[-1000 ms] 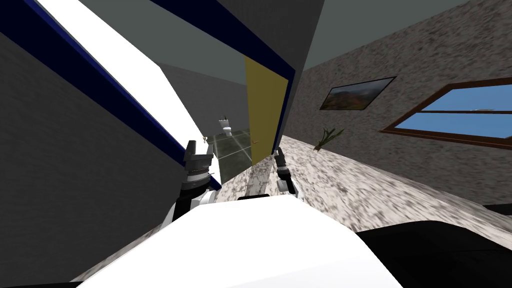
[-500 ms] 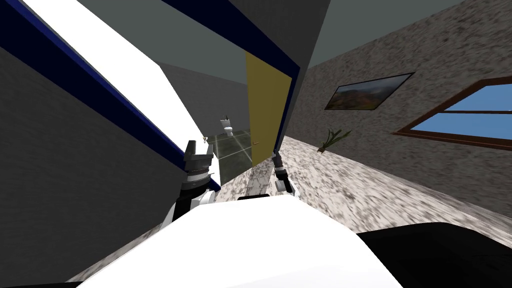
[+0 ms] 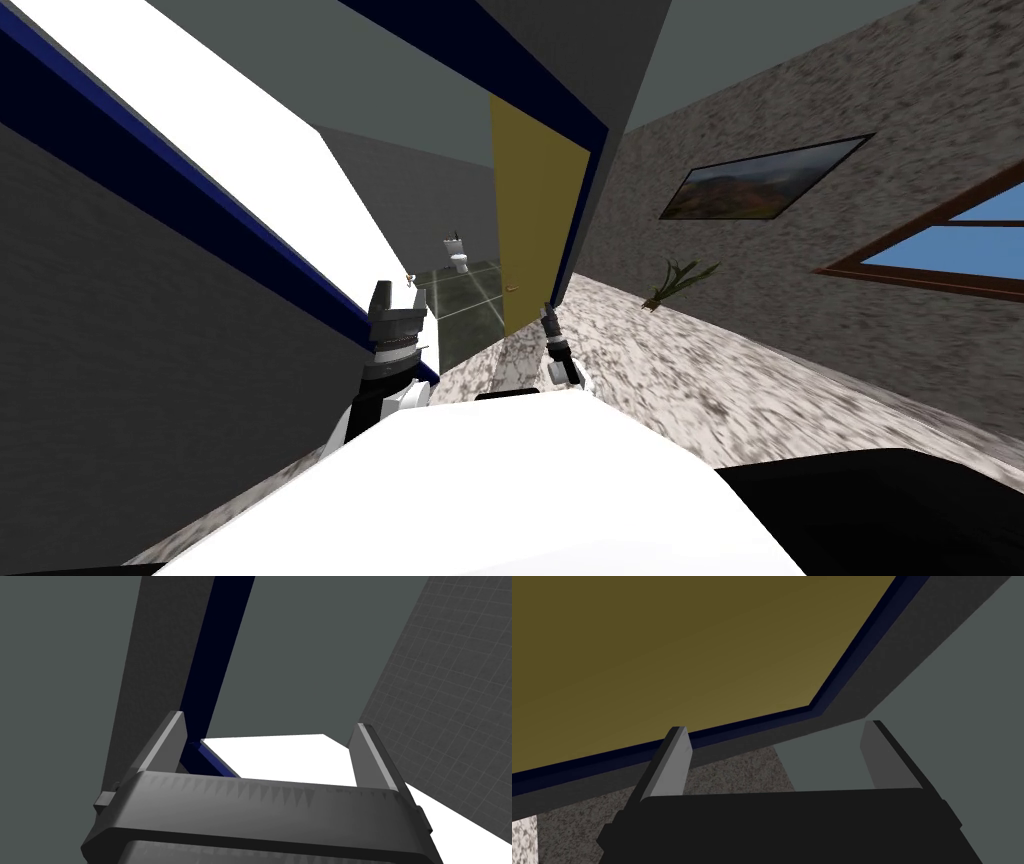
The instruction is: Push the door open
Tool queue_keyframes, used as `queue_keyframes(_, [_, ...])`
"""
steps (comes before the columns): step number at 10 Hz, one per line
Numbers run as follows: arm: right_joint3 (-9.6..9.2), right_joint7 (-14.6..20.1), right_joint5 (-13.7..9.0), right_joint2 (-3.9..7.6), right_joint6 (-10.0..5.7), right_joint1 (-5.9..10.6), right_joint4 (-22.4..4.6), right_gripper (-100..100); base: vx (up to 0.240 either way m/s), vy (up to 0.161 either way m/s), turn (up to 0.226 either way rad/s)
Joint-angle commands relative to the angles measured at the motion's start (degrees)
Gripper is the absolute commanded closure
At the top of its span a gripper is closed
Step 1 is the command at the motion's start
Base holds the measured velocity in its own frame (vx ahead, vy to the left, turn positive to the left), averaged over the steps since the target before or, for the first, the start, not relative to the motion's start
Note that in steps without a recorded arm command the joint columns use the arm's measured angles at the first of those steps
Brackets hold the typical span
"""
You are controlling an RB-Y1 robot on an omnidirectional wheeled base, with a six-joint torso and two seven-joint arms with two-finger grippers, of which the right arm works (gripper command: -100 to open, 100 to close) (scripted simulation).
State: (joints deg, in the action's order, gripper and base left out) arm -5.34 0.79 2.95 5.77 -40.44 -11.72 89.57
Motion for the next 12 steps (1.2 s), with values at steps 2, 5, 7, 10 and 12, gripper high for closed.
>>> queue_keyframes(2, [-0.51, 0.0, -0.02, -0.13, -0.27, 1.38, -3.81, -100, 0.083, -0.05, 0.062])
queue_keyframes(5, [-1.09, 0.02, -0.05, -0.31, -0.57, 2.85, -8.02, -100, 0.089, -0.052, 0.06])
queue_keyframes(7, [-1.47, 0.02, -0.06, -0.45, -0.77, 3.82, -10.8, -100, 0.091, -0.057, 0.06])
queue_keyframes(10, [-2.03, 0.04, -0.09, -0.77, -1.07, 5.25, -14.88, -100, 0.09, -0.061, 0.057])
queue_keyframes(12, [-2.4, 0.05, -0.11, -0.99, -1.26, 6.2, -17.6, -100, 0.075, -0.055, 0.056])
